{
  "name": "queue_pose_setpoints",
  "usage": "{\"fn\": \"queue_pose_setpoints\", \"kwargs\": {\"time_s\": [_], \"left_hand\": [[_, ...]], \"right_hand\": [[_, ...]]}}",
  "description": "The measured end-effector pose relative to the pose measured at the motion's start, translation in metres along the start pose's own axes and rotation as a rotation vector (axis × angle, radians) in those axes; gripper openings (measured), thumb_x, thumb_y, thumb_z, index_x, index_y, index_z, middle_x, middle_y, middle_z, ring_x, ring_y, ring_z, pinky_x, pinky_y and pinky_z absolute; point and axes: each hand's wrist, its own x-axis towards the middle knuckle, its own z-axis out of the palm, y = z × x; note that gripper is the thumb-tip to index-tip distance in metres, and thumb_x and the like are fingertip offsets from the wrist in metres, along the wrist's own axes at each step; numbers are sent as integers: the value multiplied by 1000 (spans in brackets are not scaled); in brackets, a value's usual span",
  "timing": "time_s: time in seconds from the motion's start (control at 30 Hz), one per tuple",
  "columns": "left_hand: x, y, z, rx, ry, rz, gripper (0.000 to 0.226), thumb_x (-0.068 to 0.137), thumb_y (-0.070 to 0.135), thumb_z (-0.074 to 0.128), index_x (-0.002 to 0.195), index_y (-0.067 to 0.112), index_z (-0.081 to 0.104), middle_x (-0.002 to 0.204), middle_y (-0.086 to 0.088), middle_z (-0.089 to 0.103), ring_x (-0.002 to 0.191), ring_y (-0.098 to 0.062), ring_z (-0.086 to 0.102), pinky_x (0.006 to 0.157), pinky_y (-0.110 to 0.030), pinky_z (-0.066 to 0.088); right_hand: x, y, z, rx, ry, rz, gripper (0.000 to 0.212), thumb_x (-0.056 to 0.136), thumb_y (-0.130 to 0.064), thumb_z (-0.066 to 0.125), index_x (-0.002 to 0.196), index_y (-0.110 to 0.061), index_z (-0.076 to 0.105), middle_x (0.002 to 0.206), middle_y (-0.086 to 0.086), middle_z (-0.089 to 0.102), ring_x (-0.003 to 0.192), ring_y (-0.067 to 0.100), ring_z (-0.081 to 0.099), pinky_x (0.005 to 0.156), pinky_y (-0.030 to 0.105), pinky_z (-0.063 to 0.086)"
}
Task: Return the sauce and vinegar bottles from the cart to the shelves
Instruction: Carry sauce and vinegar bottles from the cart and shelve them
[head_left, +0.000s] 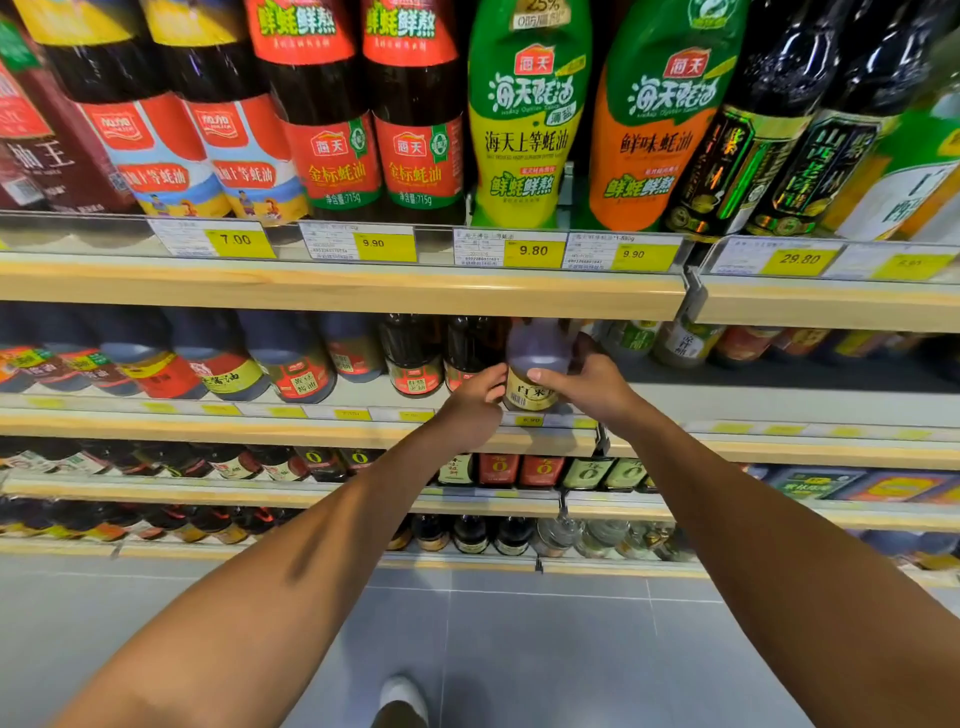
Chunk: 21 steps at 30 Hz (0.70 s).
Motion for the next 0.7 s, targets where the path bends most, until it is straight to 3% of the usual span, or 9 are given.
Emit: {"fn": "queue_pose_setpoints", "kwargs": {"time_s": [0.07, 0.13, 0.2, 0.3, 0.37, 0.43, 0.57, 0.7], "left_hand": [[-9, 6, 1, 36, -32, 1, 74, 86, -27, 33, 154, 5, 32, 156, -6, 36, 149, -20, 28, 111, -24, 34], [-20, 14, 3, 75, -11, -45, 70, 91, -24, 33, 154, 5, 30, 144, 4, 37, 140, -10, 28, 112, -25, 31], [-26, 17, 2, 77, 11, -61, 68, 93, -19, 35, 156, 8, 28, 147, 5, 37, 144, -11, 28, 113, -26, 32], [-39, 19, -1, 163, 63, -53, 68, 97, -6, 42, 159, 14, 24, 161, -4, 34, 150, -20, 31, 119, -36, 33], [-50, 23, 0, 209, 113, -46, 66, 99, 3, 46, 159, 17, 23, 161, -3, 35, 147, -20, 36, 118, -36, 35], [-62, 28, 3, 242, 157, -42, 66, 101, 8, 48, 160, 19, 21, 163, -1, 32, 146, -21, 37, 115, -34, 38], [-86, 31, 9, 328, 211, 8, 66, 103, 11, 50, 161, 18, 19, 165, -2, 25, 148, -21, 33, 101, -18, 30], [-116, 38, 16, 412, 271, 53, 65, 102, 16, 51, 160, 23, 21, 166, -5, 22, 147, -25, 34, 105, -25, 34]], "right_hand": [[-5, -1, 3, 14, 20, 13, 62, 80, -30, 85, 132, -18, 53, 125, -2, 66, 116, 16, 63, 97, 33, 52], [-8, -3, 3, 5, 28, 1, 73, 74, -42, 87, 134, -18, 53, 125, -2, 66, 118, 17, 63, 99, 37, 52], [-9, -5, 0, -2, 20, 9, 84, 65, -56, 86, 134, -21, 54, 126, -2, 67, 117, 17, 64, 102, 43, 52], [-14, -8, -5, -42, 16, -6, 72, 70, -50, 86, 130, -24, 57, 124, -4, 68, 116, 18, 63, 103, 45, 51], [-22, -12, -10, -101, 11, -23, 64, 71, -50, 84, 125, -28, 58, 122, -6, 68, 117, 19, 63, 102, 44, 50], [-32, -17, -15, -162, 3, -40, 55, 79, -38, 84, 126, -26, 57, 123, -4, 66, 119, 21, 61, 100, 39, 49], [-55, -23, -25, -330, -1, -61, 68, 85, -37, 79, 139, -9, 50, 134, 9, 59, 125, 27, 56, 93, 31, 43], [-80, -33, -36, -456, -19, -87, 87, 85, -49, 76, 149, -6, 38, 151, 14, 46, 137, 33, 45, 106, 41, 42]]}}
